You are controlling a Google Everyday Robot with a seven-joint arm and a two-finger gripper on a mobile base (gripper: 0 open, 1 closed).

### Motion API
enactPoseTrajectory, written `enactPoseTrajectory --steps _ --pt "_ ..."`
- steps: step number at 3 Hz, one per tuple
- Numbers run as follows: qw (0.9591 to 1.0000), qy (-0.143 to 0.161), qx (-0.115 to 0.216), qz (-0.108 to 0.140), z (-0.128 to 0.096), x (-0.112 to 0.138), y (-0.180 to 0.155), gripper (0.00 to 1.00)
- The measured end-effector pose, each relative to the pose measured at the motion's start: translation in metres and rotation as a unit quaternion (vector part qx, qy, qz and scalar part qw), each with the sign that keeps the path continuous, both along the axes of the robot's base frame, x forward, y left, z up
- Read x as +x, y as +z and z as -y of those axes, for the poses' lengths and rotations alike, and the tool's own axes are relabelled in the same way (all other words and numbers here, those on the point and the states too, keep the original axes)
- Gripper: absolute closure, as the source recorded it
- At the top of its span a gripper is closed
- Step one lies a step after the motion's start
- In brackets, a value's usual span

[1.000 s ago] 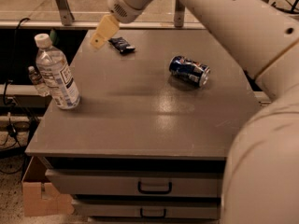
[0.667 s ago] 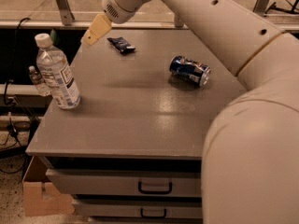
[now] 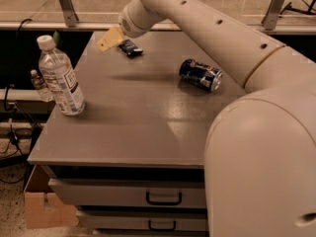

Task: Move rxbar blueberry near blue plastic bottle

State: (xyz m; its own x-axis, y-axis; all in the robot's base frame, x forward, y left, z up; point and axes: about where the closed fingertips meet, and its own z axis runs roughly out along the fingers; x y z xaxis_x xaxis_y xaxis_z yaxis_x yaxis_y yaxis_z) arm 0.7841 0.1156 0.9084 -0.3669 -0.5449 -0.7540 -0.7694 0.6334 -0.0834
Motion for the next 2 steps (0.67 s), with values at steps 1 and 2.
enactPoseTrajectory --steps 1,2 --pt "0.9986 -0.035 0.035 -0.018 0.01 0.015 -0.021 0.0" --pt "0.9958 -0.058 0.064 -0.032 0.015 0.031 -0.036 0.0"
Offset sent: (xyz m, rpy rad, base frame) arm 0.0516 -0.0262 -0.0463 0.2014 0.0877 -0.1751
